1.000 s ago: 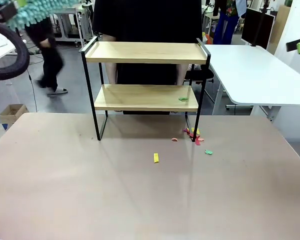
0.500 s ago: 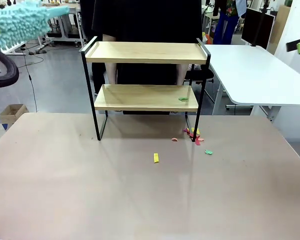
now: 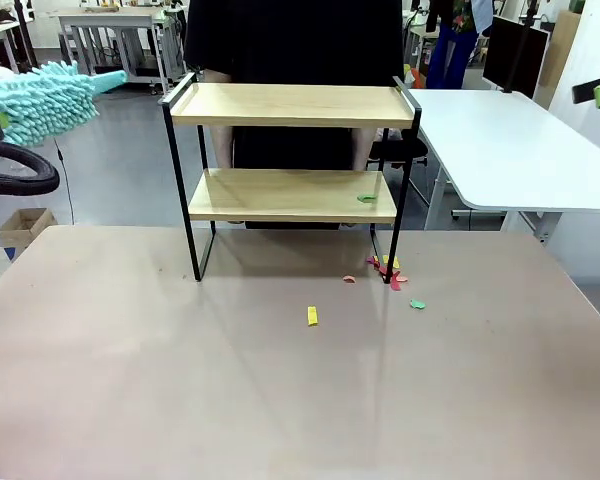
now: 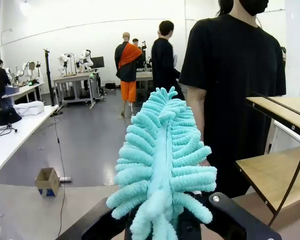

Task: Clean the shelf.
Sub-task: Hand the Duster back to the human.

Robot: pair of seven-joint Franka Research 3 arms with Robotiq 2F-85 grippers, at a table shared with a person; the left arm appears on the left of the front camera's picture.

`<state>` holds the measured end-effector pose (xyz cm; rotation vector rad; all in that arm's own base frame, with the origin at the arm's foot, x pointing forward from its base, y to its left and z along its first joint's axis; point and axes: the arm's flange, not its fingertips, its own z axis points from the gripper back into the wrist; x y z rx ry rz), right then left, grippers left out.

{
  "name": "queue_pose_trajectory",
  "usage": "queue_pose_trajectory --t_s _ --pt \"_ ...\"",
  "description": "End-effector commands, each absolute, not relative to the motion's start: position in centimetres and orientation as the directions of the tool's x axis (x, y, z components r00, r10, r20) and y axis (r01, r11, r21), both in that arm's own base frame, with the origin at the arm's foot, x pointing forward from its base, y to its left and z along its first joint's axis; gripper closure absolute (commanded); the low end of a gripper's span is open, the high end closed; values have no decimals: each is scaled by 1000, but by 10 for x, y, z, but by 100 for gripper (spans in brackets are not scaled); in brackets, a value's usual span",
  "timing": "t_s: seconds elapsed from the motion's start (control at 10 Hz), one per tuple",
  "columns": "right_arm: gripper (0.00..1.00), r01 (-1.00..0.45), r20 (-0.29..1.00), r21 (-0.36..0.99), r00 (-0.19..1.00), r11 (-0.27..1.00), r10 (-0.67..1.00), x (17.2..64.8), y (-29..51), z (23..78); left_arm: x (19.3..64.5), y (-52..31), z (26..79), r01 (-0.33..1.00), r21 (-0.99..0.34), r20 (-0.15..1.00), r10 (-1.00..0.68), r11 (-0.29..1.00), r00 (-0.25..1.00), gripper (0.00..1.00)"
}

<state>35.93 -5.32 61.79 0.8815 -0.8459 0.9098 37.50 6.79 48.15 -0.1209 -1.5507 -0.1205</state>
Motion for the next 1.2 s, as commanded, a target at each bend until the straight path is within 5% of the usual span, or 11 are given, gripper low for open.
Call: queue_pose_trajectory --t_s 0.0,1.1 --pt "0 -912 897 241 341 332 283 360 -53 618 362 60 451 124 12 1000 -9 992 -22 83" --pt "0 -912 897 241 341 332 283 360 -53 618 374 77 481 137 -13 1000 10 991 17 83"
